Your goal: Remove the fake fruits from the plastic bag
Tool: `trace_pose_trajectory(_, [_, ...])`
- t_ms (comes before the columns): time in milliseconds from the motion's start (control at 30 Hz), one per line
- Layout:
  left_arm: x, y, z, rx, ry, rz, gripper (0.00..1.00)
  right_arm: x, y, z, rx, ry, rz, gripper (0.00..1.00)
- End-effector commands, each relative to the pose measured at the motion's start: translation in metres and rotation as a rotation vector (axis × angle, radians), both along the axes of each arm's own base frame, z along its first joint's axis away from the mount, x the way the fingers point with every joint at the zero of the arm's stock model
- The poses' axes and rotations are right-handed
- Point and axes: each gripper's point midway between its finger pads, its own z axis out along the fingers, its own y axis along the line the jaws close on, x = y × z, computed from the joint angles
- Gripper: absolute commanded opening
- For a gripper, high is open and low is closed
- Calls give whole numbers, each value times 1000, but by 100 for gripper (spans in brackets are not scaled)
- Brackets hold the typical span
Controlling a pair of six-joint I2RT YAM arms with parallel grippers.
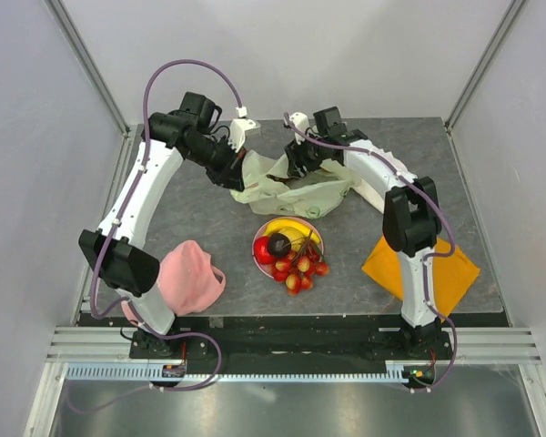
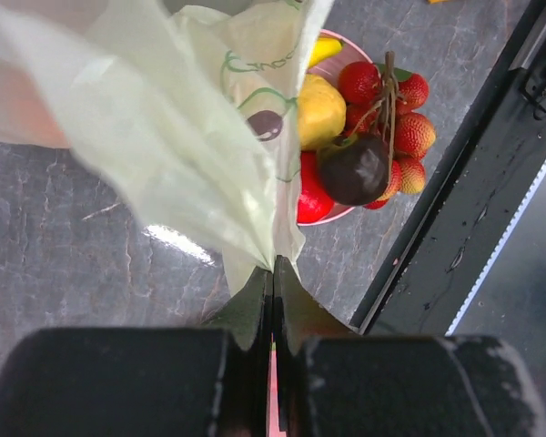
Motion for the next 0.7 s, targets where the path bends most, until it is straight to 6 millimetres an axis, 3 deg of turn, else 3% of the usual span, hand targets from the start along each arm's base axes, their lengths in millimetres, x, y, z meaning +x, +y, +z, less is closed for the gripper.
trace_pose_trajectory(0, [-39, 4, 26, -38, 2, -101, 2, 40, 5, 1, -47, -90, -104, 65])
trace_pose_trajectory(67, [-45, 1, 29, -67, 23, -116, 2, 44, -2, -11, -88, -76, -128, 65])
trace_pose_trajectory(133, [-55, 2, 24, -60, 81, -129, 2, 41, -3, -1, -52, -58, -121, 65])
trace_pose_trajectory(200, [-58, 2, 15, -50, 143, -113, 2, 19, 13, 6, 40, -1, -34, 63])
trace_pose_trajectory(233, [-59, 1, 13, -51, 151, -113, 2, 10, 21, 22, 84, -12, 3, 63])
trace_pose_trajectory(267, [-58, 0, 11, -58, 158, -111, 2, -3, 34, 26, 108, 3, 47, 62])
trace_pose_trajectory(400, [-31, -3, 10, -45, 123, -9, 2, -32, 62, 27, 174, 84, 126, 64])
trace_pose_trajectory(433, [-6, 5, 9, 9, 34, 63, 2, -33, 64, 25, 186, 105, 124, 65])
trace_pose_trajectory(500, [30, 24, 9, 61, -6, 244, 12, -27, 67, 15, 185, 141, 104, 66])
trace_pose_trajectory(533, [49, 32, 27, 39, -74, 301, 15, -27, 66, 9, 175, 171, 93, 66])
trace_pose_trajectory(567, [61, 40, 34, 18, -88, 355, 27, -19, 67, 14, 185, 166, 79, 66])
trace_pose_trajectory(633, [83, 68, 45, -3, -106, 490, 44, -14, 71, -3, 198, 237, 30, 66])
trace_pose_trajectory(667, [90, 74, 46, -7, -111, 530, 59, -5, 71, 5, 215, 226, 8, 67])
